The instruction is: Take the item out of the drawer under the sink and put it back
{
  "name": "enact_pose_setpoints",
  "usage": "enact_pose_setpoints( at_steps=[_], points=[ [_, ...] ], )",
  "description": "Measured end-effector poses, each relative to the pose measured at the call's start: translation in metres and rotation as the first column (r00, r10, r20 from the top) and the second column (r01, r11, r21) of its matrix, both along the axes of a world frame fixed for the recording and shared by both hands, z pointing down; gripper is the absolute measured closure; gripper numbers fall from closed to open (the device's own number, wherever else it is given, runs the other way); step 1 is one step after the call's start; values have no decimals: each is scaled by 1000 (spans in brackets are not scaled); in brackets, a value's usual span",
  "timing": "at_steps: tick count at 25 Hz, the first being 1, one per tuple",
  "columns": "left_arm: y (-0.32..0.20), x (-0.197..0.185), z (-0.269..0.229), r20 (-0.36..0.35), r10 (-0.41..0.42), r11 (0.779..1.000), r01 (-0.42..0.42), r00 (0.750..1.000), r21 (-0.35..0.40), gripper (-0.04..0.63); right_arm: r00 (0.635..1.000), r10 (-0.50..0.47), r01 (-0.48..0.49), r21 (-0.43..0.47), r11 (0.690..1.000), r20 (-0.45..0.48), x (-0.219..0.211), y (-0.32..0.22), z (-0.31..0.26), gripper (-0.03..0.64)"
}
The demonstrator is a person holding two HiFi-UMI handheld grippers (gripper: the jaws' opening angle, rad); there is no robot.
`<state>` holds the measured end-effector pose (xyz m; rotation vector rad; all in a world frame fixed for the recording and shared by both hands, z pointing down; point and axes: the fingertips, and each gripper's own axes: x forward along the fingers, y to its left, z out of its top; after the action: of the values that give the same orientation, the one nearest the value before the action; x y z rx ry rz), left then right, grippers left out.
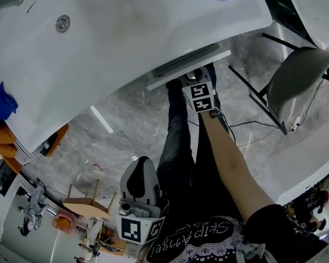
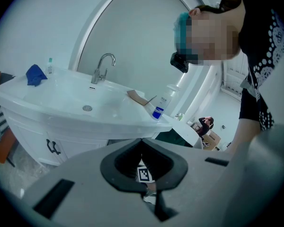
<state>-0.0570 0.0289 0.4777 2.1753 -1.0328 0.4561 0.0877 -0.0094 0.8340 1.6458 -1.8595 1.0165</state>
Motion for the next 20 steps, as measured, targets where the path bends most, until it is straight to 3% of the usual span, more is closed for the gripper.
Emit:
enact_pose_setpoints(
  at_steps=[20],
  points=[
    [6,4,0,6,15,1000,-15,1000,8,591,1000,-3,3,13,1000,17,-3,36,-3,477]
  ],
)
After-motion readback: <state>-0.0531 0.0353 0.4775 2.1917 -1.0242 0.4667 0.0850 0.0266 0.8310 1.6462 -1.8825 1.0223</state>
